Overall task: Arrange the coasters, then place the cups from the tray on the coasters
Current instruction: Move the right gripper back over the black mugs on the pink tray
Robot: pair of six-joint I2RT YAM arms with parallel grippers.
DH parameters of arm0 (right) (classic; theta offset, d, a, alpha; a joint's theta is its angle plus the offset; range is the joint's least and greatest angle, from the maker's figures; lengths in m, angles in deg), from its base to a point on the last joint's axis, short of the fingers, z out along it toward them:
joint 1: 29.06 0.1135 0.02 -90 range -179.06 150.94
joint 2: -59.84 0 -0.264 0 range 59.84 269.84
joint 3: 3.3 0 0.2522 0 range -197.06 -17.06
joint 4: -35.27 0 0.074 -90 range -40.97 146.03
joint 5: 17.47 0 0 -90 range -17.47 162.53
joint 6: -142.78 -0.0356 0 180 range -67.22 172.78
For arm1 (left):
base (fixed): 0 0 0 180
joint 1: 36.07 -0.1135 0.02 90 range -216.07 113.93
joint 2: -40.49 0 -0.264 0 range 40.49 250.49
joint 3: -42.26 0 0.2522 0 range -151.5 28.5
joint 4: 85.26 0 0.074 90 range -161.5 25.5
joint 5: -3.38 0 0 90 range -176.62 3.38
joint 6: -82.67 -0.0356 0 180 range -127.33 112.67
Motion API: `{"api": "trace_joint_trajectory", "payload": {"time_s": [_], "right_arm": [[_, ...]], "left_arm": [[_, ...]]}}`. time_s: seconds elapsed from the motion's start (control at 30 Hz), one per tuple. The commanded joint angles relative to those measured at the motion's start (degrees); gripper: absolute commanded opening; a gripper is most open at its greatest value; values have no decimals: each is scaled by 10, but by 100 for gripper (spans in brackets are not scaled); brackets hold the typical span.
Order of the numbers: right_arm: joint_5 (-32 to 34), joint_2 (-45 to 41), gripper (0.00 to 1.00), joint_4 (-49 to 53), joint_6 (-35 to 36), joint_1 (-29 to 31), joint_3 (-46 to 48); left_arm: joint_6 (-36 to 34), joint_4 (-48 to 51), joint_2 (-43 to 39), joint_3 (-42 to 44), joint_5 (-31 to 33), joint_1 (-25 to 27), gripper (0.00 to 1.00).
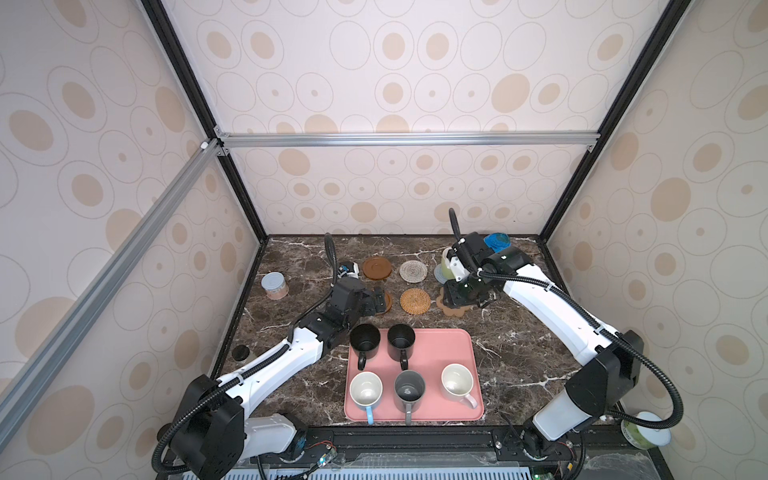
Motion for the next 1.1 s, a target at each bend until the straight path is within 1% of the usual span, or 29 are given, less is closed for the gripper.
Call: {"api": "trace_joint_trajectory", "payload": {"time_s": [0.0, 0.1, 0.33, 0.57, 0.77, 1.07], "right_arm": [[2, -3, 51, -8, -35, 30, 17], [-1, 7, 51, -3, -50, 50, 21], [-20, 19, 51, -26, -79, 100, 34], [-31, 48, 52, -34, -100, 137, 32], [-39, 70, 52, -37, -106, 164, 27], [-43, 81, 52, -27, -112, 187, 35]], "left_arm": [[13, -2, -5, -17, 19, -2, 100], [15, -2, -13, -10, 22, -3, 100], [25, -5, -29, 10, 25, -12, 100], [51, -7, -52, 32, 25, -34, 100], [65, -16, -74, 55, 16, -54, 100], [69, -16, -87, 65, 13, -66, 100]]}}
